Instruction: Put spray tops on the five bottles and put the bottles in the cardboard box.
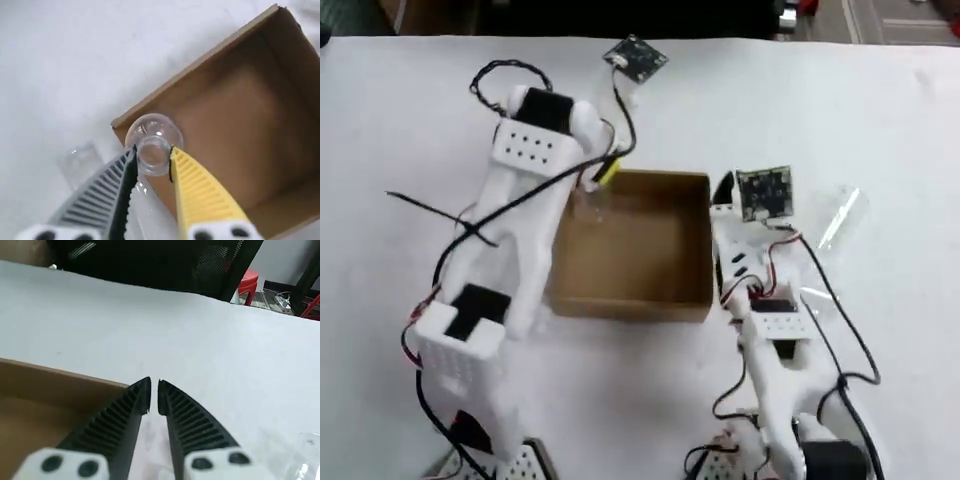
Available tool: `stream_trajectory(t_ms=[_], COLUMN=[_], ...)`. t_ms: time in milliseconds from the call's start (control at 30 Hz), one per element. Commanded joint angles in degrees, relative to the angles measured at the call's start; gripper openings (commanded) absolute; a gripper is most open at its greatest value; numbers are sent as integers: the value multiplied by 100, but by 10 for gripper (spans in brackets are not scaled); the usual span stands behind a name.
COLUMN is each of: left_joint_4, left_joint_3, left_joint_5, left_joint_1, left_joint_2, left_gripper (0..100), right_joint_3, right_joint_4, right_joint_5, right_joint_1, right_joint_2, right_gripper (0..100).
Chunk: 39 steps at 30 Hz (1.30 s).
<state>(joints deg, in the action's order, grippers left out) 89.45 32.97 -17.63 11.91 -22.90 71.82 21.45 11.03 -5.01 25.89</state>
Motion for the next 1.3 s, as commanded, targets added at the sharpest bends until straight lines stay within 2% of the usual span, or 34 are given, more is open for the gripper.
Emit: stream_trajectory(t_ms=[0,633,800,1267], left_joint_4=[-158,-220,-220,-220], left_joint_3=[316,273,273,316], left_joint_5=[123,264,536,624], left_joint_1=[-251,-338,-347,-356], left_joint_2=[-4,-13,-13,40], left_gripper=[23,27,113,117], right_joint_3=[-378,-396,-404,-404], right_joint_4=[198,198,198,198], right_joint_5=[149,185,185,185], right_joint_1=[-13,-40,-48,-48], right_joint_2=[-171,-224,-233,-233], right_gripper=[16,15,15,15])
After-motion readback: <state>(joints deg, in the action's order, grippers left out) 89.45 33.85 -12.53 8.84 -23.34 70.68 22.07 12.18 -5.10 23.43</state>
